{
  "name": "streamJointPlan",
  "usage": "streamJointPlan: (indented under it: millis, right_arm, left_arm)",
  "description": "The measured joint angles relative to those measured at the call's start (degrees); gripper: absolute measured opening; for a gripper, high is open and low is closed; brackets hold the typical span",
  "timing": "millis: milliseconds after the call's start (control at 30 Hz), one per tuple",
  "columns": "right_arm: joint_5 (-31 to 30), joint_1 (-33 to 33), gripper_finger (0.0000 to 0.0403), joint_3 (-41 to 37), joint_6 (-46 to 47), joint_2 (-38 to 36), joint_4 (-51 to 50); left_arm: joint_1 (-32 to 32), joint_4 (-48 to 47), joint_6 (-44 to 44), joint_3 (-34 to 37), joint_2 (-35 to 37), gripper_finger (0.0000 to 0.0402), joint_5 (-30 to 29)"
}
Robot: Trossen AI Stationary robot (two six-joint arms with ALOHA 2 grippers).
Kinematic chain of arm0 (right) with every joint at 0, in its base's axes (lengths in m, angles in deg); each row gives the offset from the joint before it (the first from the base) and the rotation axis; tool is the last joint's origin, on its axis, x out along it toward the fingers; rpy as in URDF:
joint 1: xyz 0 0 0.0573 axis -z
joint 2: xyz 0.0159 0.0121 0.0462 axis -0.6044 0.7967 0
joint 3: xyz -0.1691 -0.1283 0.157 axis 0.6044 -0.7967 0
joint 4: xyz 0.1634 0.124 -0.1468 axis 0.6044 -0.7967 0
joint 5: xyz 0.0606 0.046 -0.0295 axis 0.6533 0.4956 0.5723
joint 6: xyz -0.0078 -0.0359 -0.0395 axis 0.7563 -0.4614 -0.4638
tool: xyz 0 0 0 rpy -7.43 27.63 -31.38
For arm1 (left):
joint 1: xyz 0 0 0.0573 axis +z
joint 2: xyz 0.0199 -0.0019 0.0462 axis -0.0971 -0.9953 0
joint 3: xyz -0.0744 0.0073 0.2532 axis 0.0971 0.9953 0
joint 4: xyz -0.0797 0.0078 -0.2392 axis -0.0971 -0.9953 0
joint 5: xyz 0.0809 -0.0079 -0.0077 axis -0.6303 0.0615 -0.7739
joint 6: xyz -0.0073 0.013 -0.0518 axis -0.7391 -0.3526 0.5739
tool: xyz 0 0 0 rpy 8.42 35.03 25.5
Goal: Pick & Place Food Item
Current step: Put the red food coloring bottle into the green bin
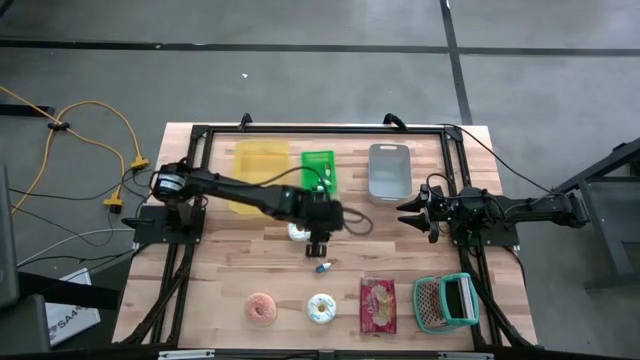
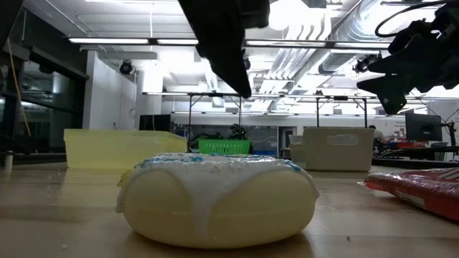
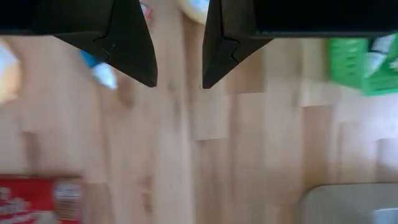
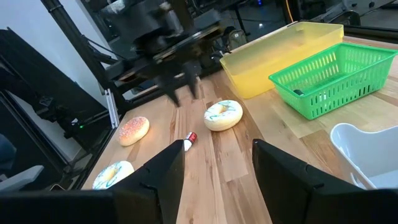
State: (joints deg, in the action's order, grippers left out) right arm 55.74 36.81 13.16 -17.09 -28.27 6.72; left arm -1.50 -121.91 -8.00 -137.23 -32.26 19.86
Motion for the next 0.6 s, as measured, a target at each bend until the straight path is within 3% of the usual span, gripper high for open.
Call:
streamJointPlan:
  millis: [300, 600]
  right_arm:
    - [0.0, 0.0, 0.0175, 0.0, 0.0, 0.0, 0.0]
    - [0.0, 0.0, 0.0175, 0.0, 0.0, 0.0, 0.0]
  left_arm:
    - [-5.9, 0.0, 0.8, 0.0, 0.0, 0.0120, -1.0]
    - [-7.4, 0.0, 0.7, 0.0, 0.0, 0.0120, -1.0]
